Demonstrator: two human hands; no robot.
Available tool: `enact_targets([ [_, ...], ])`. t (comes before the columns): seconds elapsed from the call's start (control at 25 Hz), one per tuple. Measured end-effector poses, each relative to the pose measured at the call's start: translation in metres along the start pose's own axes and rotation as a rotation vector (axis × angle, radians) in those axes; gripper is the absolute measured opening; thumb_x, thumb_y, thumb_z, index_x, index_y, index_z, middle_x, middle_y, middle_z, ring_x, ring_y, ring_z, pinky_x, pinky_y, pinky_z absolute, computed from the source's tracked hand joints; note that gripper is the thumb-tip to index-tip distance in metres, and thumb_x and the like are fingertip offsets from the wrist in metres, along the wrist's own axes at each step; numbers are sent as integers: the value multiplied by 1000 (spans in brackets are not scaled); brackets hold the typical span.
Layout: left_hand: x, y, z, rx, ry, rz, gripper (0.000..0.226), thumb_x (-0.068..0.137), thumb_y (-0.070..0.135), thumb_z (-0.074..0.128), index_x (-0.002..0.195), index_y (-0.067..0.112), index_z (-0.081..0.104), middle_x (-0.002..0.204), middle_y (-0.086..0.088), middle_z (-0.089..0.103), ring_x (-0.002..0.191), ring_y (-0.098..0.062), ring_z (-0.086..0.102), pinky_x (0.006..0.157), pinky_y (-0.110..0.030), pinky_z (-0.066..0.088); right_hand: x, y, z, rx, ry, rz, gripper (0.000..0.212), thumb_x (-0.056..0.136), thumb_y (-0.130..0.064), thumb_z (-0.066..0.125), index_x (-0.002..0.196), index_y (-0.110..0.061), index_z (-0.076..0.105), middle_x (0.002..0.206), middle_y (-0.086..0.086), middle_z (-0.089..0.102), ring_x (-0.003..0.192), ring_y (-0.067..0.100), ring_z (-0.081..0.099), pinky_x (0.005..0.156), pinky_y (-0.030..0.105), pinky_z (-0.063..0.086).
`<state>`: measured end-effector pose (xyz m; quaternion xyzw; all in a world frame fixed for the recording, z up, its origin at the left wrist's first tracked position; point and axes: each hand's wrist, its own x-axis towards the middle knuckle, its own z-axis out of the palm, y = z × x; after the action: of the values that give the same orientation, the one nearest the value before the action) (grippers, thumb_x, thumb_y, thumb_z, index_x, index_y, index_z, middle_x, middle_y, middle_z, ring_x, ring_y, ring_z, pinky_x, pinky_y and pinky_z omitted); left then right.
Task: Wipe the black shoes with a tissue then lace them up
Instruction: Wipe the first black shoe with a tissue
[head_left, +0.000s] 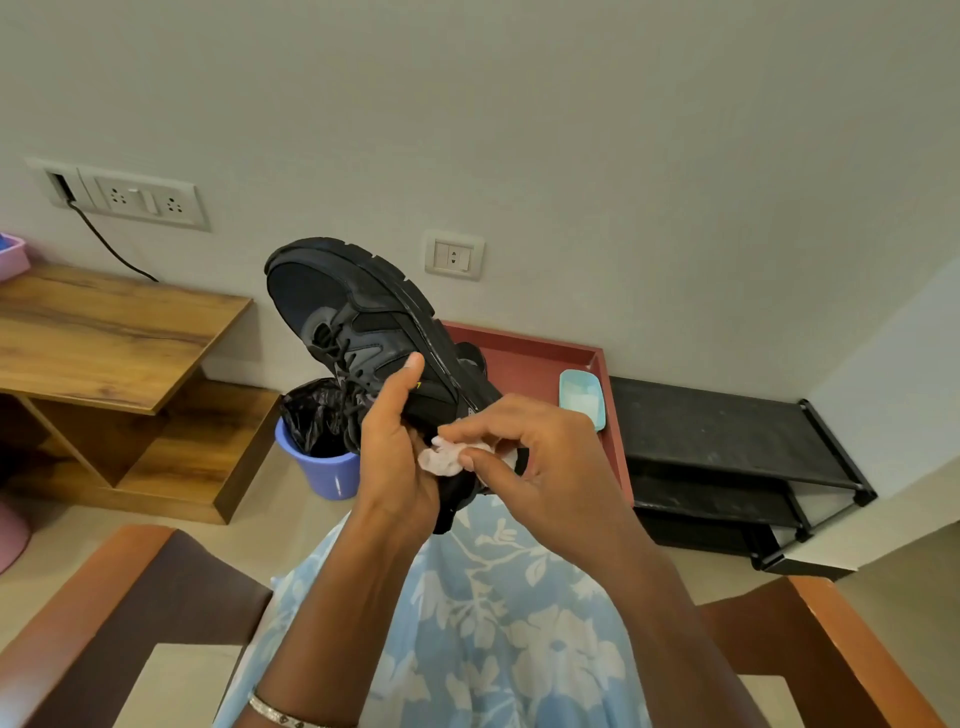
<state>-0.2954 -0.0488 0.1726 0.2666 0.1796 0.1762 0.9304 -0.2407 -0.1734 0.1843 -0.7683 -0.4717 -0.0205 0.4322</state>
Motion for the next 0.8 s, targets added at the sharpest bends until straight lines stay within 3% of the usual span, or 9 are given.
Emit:
enact_targets([
  [0.08,2,1,-1,16,45,-19,34,92,34,62,101,4,74,98,-17,71,76,-29,69,64,-37,62,2,6,4,47,52,47,22,84,-8,77,99,-23,80,99,-12,68,96,7,64,77,14,51],
  [0.16,6,2,-3,35,102,-7,52,86,32,69,125,-2,63,116,-24,67,87,-34,68,64,-42,60,7,6,11,109,95,90,19,81,-9,80,96,-20,81,100,-9,64,95,10,64,75,14,52],
  [0.24,10,4,-6,18,118,19,63,83,33,73,132,-2,57,122,-25,64,95,-37,67,69,-48,60,11,5,16,176,123,88,17,82,-9,80,98,-16,81,99,-6,64,93,11,66,77,19,57],
  [0.36,16,6,-15,-22,132,60,64,83,34,76,135,3,57,134,-23,61,117,-41,63,96,-60,52,10,5,19,228,142,104,15,85,-5,77,98,-12,79,97,-4,69,92,8,68,79,19,58],
  [0.48,19,5,-22,-51,132,97,57,86,36,74,135,10,60,133,-17,64,124,-38,60,106,-62,43,1,7,18,132,153,170,15,86,-9,76,95,-19,80,91,-14,71,88,6,66,72,15,54],
  [0.68,14,4,-13,-35,117,43,53,88,34,73,132,8,61,130,-22,64,118,-42,63,100,-69,44,16,5,16,51,192,124,14,87,-7,72,92,-19,79,87,-10,71,82,7,66,69,15,53],
  [0.8,9,-5,-4,-4,131,74,38,88,27,73,117,4,66,109,-22,71,99,-39,71,85,-58,57,36,4,19,-68,233,69,13,89,-12,71,94,-21,78,88,-7,70,80,9,64,70,23,55],
])
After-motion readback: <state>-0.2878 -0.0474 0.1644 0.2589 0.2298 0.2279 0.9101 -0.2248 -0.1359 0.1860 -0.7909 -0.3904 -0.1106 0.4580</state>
